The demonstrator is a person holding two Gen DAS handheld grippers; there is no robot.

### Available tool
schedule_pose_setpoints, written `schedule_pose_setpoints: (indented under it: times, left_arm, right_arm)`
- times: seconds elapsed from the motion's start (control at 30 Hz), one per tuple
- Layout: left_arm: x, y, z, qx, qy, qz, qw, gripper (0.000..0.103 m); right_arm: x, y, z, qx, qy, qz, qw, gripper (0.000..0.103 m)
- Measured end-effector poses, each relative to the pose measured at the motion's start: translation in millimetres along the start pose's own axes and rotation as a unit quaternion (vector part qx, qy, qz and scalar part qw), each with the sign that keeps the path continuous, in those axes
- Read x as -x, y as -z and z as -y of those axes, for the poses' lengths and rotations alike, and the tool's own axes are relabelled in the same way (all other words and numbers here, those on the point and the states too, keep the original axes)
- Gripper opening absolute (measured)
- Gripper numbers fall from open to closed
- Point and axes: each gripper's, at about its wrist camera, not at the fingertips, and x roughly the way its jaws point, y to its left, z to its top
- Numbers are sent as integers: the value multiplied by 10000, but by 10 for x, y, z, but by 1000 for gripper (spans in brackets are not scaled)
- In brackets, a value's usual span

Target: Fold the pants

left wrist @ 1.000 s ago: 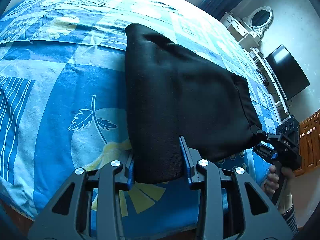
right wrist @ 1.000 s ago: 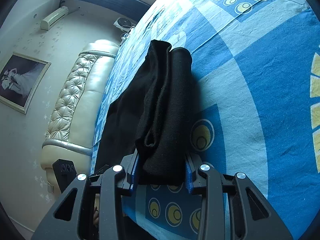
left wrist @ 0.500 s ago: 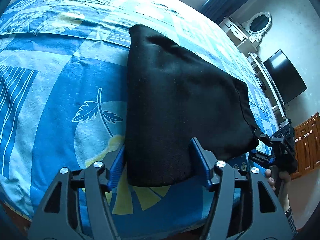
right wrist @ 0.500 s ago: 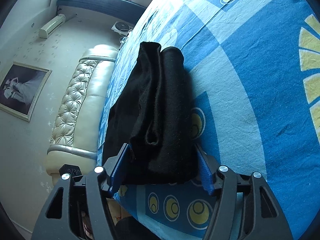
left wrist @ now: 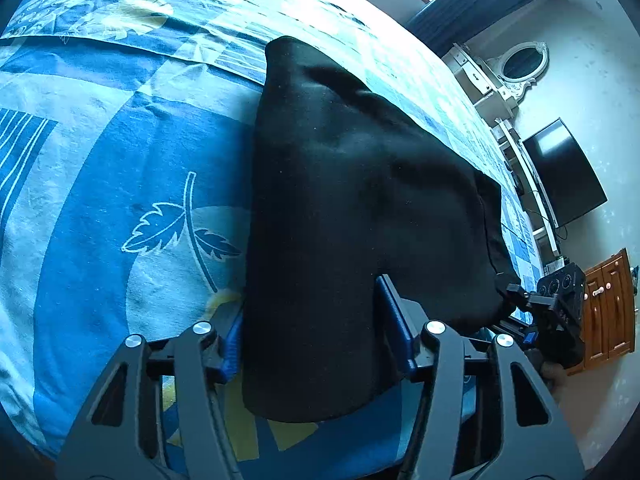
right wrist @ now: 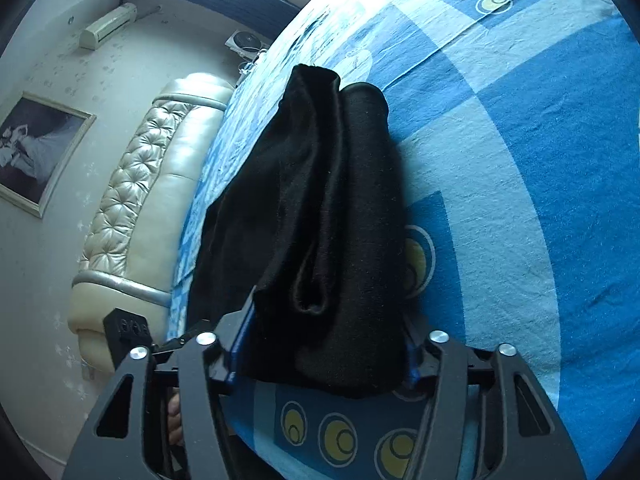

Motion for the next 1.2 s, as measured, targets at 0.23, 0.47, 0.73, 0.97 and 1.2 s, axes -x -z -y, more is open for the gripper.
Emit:
schedule_pose_setpoints:
  times: [0.23,0.47,0.73,0.97,1.2]
  left_arm:
    - [128,43,173,-330,-286,58,9990,38]
    - [211,157,226,-443,-363,-48,9983,37]
    - [242,226,215,-476,-373,-54,9982,37]
    - [236,239,208,-499,-397,-49,9980,37]
    - [232,250,184,-512,-405,-42,9979,38]
  right_arm:
    - [140,13,-28,-92,-224,35,9997,38]
    - [216,111,-21,-69,-223,-54,9997,38]
    - [234,189,4,-89,-228,-66,9997,38]
    - [208,219,35,-158,-248,-69,9995,38]
    - [193,234,65,-212,-282,-75,9994,38]
